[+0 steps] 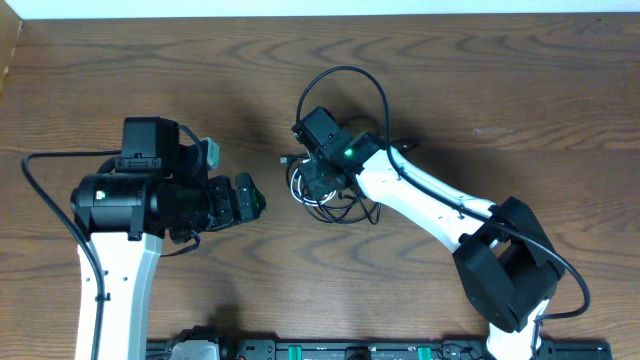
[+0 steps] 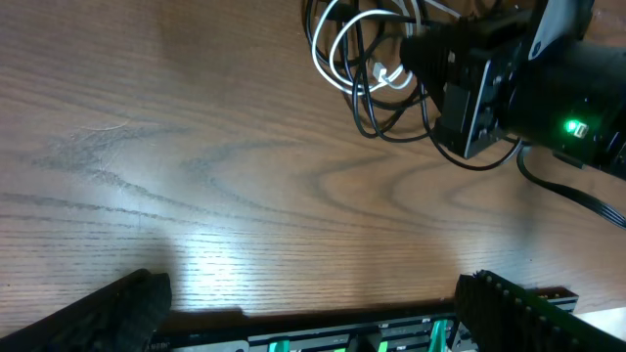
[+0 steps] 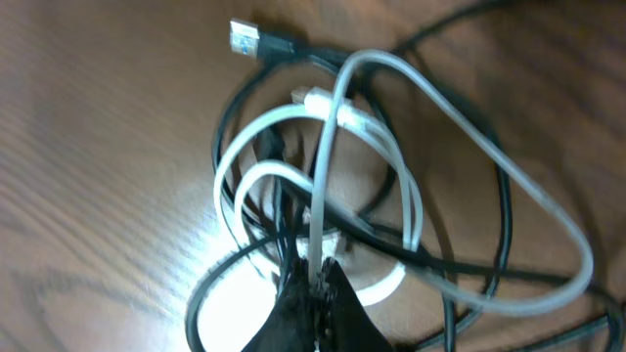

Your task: Untangle cables

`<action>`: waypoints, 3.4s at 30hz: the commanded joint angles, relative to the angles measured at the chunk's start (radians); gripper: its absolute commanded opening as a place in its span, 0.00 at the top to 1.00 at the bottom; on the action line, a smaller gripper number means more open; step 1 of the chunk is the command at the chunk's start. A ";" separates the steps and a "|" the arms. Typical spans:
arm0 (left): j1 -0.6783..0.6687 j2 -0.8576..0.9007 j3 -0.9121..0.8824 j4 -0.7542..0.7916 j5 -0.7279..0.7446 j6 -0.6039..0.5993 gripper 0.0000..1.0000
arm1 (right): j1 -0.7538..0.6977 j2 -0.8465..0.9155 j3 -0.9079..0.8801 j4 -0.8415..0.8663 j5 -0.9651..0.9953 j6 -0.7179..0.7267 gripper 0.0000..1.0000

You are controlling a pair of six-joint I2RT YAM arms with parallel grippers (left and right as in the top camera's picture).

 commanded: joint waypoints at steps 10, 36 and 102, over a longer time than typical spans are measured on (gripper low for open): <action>-0.004 0.003 0.021 -0.003 -0.006 0.006 0.02 | -0.027 -0.331 0.428 -0.194 -0.004 0.005 0.99; -0.004 0.003 0.021 -0.003 -0.006 0.006 0.02 | -0.026 -0.327 0.367 -0.408 -0.010 0.150 0.99; -0.004 0.003 0.021 -0.003 -0.006 0.006 0.02 | -0.118 -0.174 0.662 -0.862 0.039 -0.023 0.01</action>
